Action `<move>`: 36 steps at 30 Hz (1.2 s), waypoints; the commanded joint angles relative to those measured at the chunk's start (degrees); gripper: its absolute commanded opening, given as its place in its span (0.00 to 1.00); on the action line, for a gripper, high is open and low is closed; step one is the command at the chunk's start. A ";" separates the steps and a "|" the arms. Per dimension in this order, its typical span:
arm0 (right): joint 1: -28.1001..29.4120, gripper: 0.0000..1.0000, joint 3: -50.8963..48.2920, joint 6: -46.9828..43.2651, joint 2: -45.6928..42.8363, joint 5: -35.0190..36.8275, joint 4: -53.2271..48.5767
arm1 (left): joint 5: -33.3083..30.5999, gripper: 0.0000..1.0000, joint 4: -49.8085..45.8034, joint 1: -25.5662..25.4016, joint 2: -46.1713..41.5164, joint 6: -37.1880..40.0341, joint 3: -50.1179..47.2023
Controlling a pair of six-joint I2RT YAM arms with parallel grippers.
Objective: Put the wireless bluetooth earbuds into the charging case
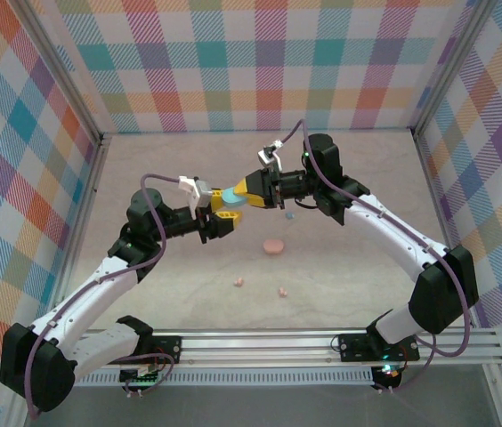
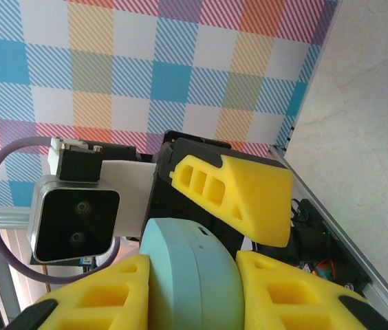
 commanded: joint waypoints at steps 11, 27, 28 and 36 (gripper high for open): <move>-0.32 0.23 -0.42 -2.22 -0.95 -1.55 -1.29 | 3.20 0.48 3.69 0.86 -1.48 -1.61 0.64; -0.36 0.23 -0.94 -1.89 -0.95 -1.93 -1.23 | 2.38 0.50 4.93 0.86 -1.30 -2.56 1.17; -0.32 0.23 -1.04 -1.87 -0.95 -1.93 -1.31 | 2.14 0.51 4.93 0.87 -1.35 -2.60 1.17; -0.33 0.23 -1.21 -1.66 -1.03 -2.03 -0.66 | 1.88 0.46 5.80 0.86 -1.23 -3.10 0.89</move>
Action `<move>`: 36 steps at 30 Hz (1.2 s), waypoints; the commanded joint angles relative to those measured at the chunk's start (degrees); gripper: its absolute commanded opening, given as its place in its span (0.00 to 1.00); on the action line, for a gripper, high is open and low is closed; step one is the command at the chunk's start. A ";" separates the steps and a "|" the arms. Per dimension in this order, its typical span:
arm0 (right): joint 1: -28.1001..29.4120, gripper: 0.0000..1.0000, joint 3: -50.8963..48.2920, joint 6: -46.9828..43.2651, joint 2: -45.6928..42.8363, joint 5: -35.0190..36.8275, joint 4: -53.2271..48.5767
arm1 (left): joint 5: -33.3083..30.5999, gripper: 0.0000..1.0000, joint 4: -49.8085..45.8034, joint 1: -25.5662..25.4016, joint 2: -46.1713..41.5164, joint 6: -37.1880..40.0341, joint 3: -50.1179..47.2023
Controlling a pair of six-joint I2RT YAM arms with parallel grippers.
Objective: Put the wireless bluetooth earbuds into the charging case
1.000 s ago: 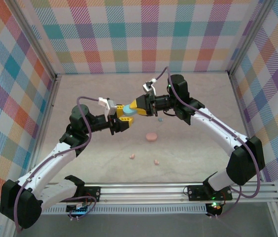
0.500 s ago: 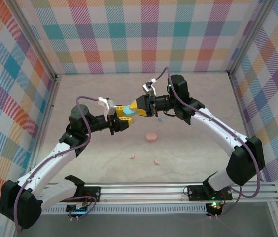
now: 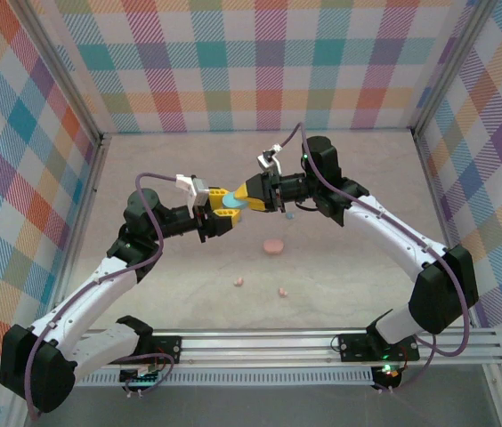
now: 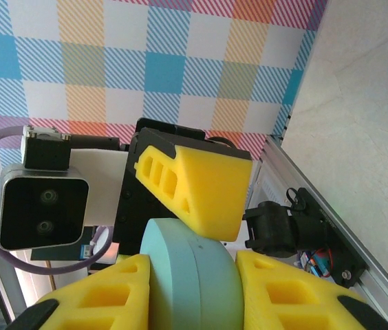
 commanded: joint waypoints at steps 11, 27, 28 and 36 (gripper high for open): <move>-0.30 0.23 -0.24 0.72 -1.03 -1.30 2.95 | 1.13 0.48 3.77 0.68 -0.09 -0.65 0.36; -0.29 0.22 -0.38 1.35 -1.05 -1.27 3.64 | 0.89 0.51 3.26 0.62 0.07 -0.53 0.27; -0.30 0.22 -0.34 1.34 -1.08 -1.29 3.74 | 0.82 0.51 3.09 0.62 0.14 -0.41 0.26; -0.34 0.22 -0.51 1.45 -1.12 -1.48 3.91 | 1.05 0.41 2.89 0.62 0.34 -0.21 0.54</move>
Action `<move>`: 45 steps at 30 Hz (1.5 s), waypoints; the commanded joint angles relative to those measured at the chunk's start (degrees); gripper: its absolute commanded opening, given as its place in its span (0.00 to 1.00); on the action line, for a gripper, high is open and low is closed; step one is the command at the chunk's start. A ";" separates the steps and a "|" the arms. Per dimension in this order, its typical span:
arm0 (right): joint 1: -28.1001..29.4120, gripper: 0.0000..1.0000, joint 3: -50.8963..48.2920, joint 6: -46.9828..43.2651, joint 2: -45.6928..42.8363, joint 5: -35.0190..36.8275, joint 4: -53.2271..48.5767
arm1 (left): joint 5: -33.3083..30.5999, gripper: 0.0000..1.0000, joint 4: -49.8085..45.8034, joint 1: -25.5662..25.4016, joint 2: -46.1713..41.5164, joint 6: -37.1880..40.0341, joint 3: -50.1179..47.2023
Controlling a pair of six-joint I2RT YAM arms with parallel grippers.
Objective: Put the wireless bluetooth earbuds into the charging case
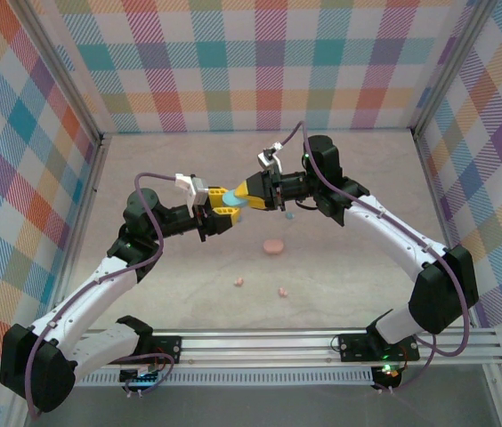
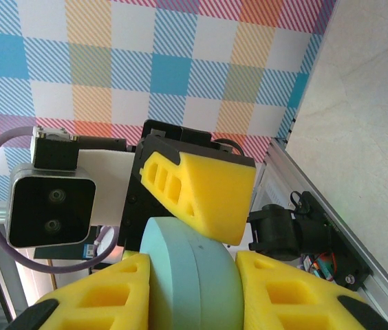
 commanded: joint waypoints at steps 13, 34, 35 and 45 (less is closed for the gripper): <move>-1.74 0.61 2.84 -5.55 -1.58 -0.40 -5.82 | 1.09 0.24 3.01 0.60 0.08 -1.33 0.33; 12.52 0.54 10.67 -72.57 -12.77 40.41 -41.57 | 0.53 0.24 -6.13 0.60 -3.40 -1.36 0.42; 13.20 0.55 10.57 -74.27 -12.64 41.58 -41.81 | 0.55 0.24 -6.13 0.60 -3.59 -1.42 0.28; 13.99 0.57 14.09 -78.02 -8.96 46.13 -42.47 | 2.90 0.24 -6.22 0.51 -3.91 -2.32 0.27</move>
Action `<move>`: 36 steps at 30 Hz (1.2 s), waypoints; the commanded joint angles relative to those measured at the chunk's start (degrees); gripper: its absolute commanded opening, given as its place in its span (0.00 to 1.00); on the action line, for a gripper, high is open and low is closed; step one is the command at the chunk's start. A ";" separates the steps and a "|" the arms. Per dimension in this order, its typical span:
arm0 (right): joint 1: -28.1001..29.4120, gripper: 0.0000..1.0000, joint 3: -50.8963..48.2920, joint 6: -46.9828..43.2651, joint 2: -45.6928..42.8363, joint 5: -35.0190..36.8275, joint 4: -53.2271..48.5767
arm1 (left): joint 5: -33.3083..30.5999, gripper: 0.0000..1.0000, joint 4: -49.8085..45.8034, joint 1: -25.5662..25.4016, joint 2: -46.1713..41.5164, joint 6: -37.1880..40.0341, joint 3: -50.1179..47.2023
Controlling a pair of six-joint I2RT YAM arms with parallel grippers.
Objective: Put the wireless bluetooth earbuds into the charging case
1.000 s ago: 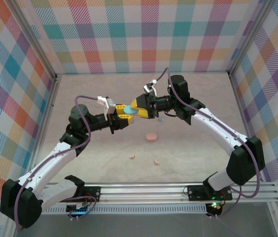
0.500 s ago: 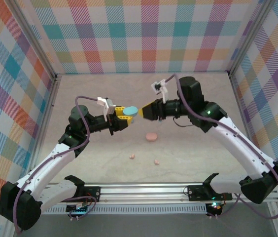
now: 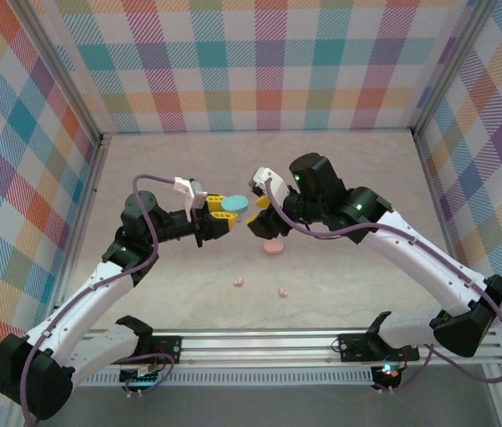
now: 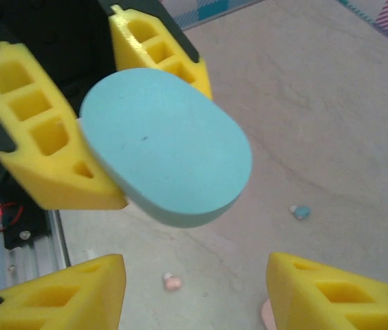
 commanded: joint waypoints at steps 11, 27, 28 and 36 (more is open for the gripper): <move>0.35 0.57 5.65 -2.64 2.59 0.54 0.01 | 2.33 0.24 0.19 0.16 -0.47 -0.65 0.49; 0.09 0.56 12.12 -2.02 6.63 4.90 -3.76 | 3.69 0.24 0.15 -0.80 0.17 -0.39 0.22; 0.00 0.56 12.56 -2.02 6.97 5.18 -4.05 | 3.72 0.24 -0.11 -0.78 0.08 -0.26 0.31; -1.41 0.55 15.22 -1.19 8.34 5.77 -5.84 | 3.60 0.24 -2.07 -0.89 0.04 0.96 0.49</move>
